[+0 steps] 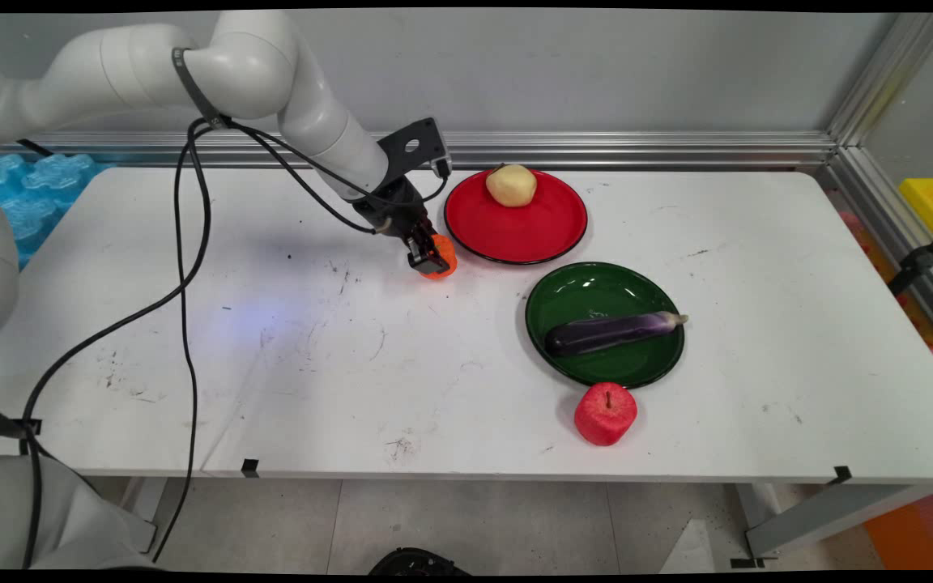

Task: Place the picked object on the table

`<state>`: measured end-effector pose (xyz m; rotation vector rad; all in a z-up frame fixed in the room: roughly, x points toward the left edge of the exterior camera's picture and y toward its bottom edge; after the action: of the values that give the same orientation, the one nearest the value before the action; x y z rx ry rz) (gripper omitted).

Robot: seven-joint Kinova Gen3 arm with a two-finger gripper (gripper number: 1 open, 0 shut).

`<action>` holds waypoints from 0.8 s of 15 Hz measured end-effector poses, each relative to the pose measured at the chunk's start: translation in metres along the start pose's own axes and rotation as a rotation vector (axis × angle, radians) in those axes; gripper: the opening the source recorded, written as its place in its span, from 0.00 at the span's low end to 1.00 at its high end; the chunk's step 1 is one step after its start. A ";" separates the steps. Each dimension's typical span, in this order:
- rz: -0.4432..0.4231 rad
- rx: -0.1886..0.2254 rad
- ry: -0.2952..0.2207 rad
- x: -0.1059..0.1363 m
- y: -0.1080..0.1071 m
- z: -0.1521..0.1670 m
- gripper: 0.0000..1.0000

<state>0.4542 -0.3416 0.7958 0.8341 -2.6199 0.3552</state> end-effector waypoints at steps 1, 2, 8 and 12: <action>-0.004 -0.001 0.005 -0.001 -0.001 0.002 0.00; -0.008 -0.002 0.009 -0.002 -0.002 0.004 0.00; -0.024 -0.013 0.027 -0.006 -0.006 0.013 0.00; -0.033 -0.025 0.029 -0.009 -0.006 0.017 0.00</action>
<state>0.4596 -0.3475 0.7771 0.8564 -2.5752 0.3220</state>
